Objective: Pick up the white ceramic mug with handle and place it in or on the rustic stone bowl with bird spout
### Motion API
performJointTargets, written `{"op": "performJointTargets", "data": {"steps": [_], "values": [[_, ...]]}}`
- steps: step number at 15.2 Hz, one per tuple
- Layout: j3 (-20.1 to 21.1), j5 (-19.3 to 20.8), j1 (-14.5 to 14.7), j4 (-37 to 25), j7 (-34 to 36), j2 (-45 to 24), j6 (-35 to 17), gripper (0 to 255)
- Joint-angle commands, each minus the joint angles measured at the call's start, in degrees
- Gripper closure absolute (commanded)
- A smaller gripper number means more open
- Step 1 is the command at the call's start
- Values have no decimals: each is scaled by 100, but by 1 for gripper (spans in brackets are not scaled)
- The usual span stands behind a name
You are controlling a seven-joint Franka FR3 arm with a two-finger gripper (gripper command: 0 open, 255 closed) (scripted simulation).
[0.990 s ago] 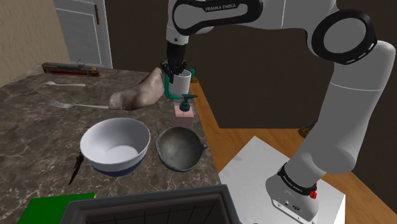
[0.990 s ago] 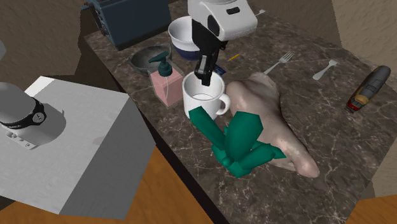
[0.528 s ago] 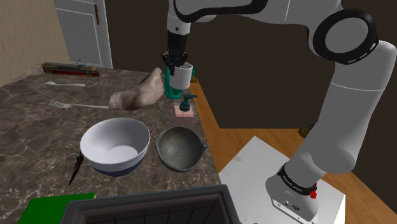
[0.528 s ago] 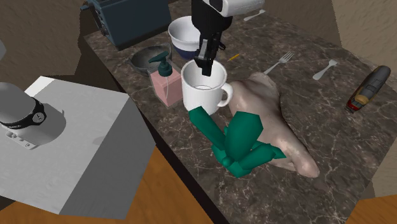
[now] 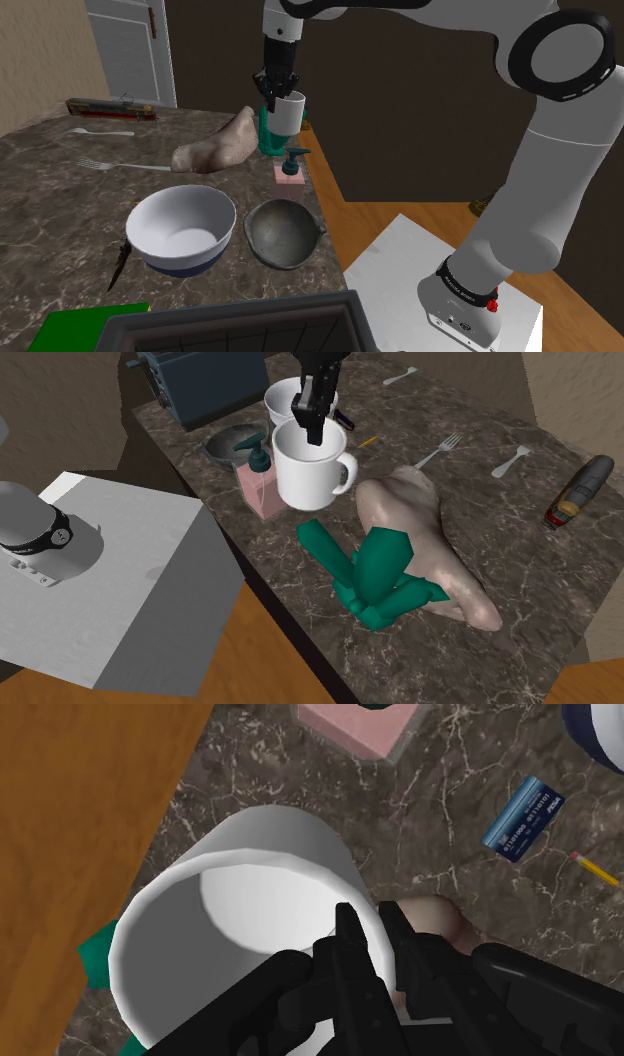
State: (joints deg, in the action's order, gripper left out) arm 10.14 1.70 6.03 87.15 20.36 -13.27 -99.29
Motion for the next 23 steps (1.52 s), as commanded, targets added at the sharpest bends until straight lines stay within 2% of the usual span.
{"op": "performJointTargets", "data": {"steps": [1, 11, 21, 23], "values": [[72, -37, 88, 345, 166, 282, -66, 255], [561, -282, 615, 1621, 1151, 1435, -224, 255], [1235, -574, 1223, 2162, 2357, 2119, -154, 255], [1240, -577, 1225, 2316, 2353, 2118, -308, 255]]}}
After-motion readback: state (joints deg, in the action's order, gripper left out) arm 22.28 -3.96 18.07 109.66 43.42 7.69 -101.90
